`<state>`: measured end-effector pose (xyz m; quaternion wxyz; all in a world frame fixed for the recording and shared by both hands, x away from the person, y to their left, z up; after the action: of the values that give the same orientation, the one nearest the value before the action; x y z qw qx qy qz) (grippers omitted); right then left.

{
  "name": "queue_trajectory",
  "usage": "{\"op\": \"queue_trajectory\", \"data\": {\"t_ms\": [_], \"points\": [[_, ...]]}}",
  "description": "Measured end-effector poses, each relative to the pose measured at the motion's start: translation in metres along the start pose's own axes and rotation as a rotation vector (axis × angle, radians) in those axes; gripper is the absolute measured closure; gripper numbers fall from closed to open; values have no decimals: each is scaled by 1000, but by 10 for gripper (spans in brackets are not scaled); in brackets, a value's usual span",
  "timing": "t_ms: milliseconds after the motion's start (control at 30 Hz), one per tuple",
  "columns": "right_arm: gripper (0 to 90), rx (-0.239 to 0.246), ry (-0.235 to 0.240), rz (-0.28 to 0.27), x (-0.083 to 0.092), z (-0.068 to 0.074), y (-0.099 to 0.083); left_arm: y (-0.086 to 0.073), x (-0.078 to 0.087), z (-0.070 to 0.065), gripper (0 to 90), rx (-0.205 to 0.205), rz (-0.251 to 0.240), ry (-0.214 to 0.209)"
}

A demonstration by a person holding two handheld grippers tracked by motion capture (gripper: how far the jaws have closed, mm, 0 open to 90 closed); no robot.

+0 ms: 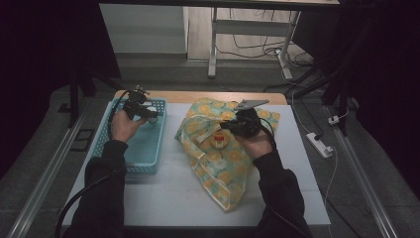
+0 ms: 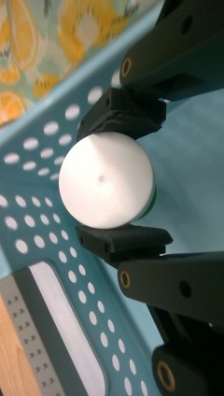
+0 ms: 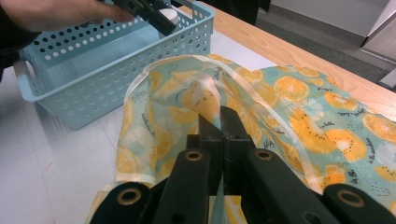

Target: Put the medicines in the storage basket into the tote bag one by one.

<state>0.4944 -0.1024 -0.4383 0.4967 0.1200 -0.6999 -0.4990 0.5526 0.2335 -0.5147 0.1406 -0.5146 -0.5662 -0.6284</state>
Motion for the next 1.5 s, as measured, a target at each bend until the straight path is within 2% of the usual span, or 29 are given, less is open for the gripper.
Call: {"op": "queue_trajectory", "data": {"t_ms": [200,333,667,1033,1333,1500], "points": [[900,-1,0,0,0,0,0,2,17,-10,501,-18,-24,-32],[900,0,-1,1,0,0,0,0,25,-16,501,-34,-23,-48],[900,0,-2,2,-1,0,0,-6,41,-27,502,-44,-46,-104],[900,0,-1,4,-1,1,-1,-13,54,-45,502,-91,-45,-139],[900,3,-4,6,-2,1,-1,-13,61,-69,502,-134,-61,-192],[900,1,-4,3,-2,1,-1,-10,61,-88,502,-180,-56,-220]]}}
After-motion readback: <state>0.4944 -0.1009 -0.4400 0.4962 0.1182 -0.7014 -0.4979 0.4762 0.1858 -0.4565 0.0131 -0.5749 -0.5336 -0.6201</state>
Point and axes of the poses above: each handheld gripper's, and its own axes: x roughly backward along the jaws, y roughly out of its top, z roughly to its left, the point moved 6 cm from there along -x, roughly forward along the jaws, and after that the axes turned 5 degrees about -y, right-handed, at the moved point
